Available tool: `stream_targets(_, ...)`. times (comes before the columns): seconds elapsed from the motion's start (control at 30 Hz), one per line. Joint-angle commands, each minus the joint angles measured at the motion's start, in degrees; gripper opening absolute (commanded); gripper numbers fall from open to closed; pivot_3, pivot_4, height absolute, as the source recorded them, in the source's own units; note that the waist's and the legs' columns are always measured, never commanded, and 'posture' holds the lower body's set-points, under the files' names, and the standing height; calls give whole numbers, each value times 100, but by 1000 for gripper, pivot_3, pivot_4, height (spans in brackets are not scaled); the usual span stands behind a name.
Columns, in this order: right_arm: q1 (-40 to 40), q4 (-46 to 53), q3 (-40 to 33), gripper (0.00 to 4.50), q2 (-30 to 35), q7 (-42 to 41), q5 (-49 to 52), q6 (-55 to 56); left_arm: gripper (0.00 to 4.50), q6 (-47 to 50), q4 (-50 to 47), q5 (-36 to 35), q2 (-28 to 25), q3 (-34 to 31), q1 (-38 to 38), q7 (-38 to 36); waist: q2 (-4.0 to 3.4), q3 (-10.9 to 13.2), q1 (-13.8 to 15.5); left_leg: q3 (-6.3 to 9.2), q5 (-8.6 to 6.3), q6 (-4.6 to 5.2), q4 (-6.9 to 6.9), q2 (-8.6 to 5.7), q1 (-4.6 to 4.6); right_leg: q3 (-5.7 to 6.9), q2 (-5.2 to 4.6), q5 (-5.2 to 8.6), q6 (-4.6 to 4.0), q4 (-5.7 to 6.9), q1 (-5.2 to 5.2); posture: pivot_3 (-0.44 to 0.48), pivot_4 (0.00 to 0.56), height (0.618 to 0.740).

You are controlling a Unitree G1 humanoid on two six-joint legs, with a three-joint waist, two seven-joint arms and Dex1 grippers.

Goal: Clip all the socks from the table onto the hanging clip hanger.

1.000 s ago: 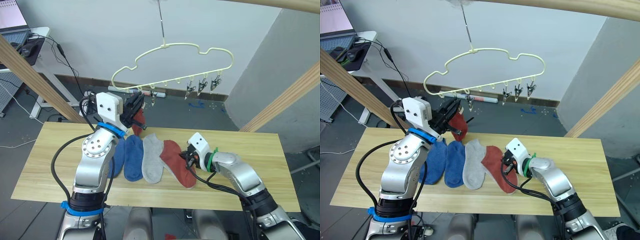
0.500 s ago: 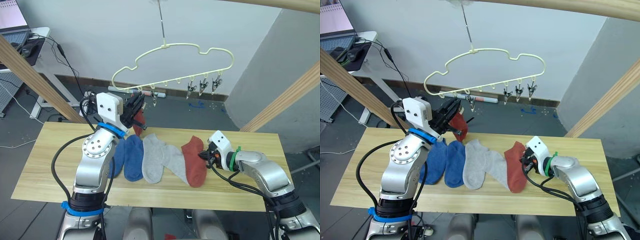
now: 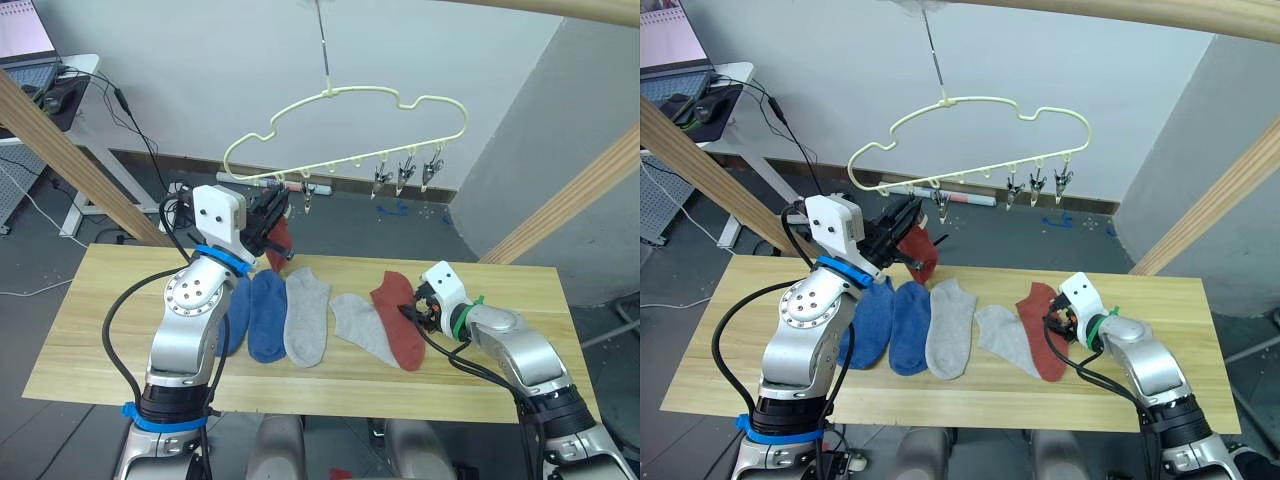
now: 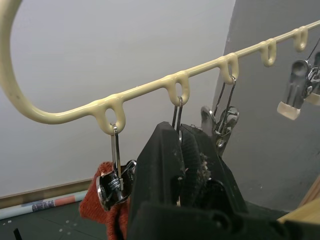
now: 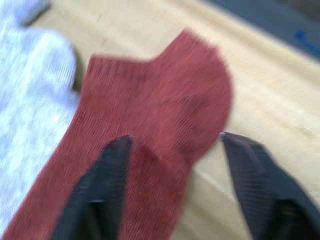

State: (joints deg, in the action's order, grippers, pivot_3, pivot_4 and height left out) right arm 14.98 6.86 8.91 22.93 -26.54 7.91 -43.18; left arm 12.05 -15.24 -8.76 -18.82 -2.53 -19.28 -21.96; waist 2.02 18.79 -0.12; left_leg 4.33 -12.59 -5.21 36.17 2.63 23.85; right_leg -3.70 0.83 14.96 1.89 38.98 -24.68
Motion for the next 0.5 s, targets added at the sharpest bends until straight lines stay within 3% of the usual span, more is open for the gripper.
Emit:
stream_targets(0.03,8,374,-10,4282,-329,397,-51,-236,0,-60,-21,61,-1,67,53,6,0,0,-1,0,0,0,0,0,0,0,0,0,0,1,0,98,319,740)
stream_targets(0.33,283,-476,-12,4430,-1143,1187,-308,-379,0,-55,-16,70,-12,87,22,7,0,0,1,-1,0,0,-2,-1,0,1,0,0,0,-1,-1,100,318,740)
stream_targets(0.5,188,-753,209,4430,-1220,1149,-387,-274,0,-46,-51,74,-33,82,41,-9,1,-1,1,-2,0,0,-2,-1,-2,-1,-1,0,0,-2,1,111,318,740)
